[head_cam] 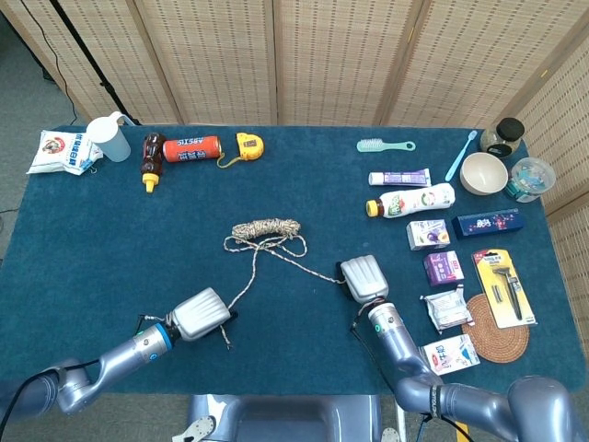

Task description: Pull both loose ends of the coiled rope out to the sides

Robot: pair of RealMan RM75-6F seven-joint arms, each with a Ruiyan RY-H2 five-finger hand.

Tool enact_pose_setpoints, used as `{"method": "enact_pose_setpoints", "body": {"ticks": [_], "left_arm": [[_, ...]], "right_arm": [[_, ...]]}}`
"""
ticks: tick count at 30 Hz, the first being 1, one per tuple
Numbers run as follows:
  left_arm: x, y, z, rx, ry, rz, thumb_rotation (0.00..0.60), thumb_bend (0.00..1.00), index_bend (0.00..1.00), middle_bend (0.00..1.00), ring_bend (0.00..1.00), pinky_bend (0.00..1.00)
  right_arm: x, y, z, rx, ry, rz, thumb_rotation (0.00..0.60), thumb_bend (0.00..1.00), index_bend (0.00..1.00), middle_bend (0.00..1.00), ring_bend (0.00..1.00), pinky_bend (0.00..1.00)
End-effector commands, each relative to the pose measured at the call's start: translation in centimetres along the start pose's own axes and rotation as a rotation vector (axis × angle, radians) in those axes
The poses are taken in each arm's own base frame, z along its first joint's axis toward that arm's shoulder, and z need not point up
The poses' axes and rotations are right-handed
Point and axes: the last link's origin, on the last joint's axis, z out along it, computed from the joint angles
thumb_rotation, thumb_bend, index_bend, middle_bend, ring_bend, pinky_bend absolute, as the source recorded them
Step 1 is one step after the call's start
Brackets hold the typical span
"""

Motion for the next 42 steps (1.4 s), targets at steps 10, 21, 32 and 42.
{"method": "enact_pose_setpoints", "body": {"ticks": [10,21,32,42], "left_arm": [[0.7,-2.1,-2.9,0.075,0.020,-0.036,0.600,0.39,0.68,0.88,0.86,0.87],[1.1,-3.8,-5.5,0.142,0.036,-0.059,0.600,0.39,0.69,0.88,0.86,0.87],[1.4,-6.3,-10.5,0.287,0.067,-0.098,0.600,0.39,0.69,0.88,0.86,0.87],[1.2,-9.0,-15.7,0.477,0.081,-0.126,0.600,0.39,0.70,0.88,0.86,0.87]], "right_arm": [[1.4,0.2,-0.4,0.012,0.052,0.008,0.600,0.59,0.69,0.84,0.96,0.77],[3.2,1.0,-1.3,0.015,0.113,0.000,0.600,0.59,0.70,0.85,0.96,0.77],[5.3,3.9,-3.1,-0.038,0.182,-0.014,0.600,0.59,0.70,0.85,0.96,0.77],[6.6,7.0,-4.5,-0.113,0.234,-0.012,0.600,0.59,0.69,0.85,0.96,0.77]]}}
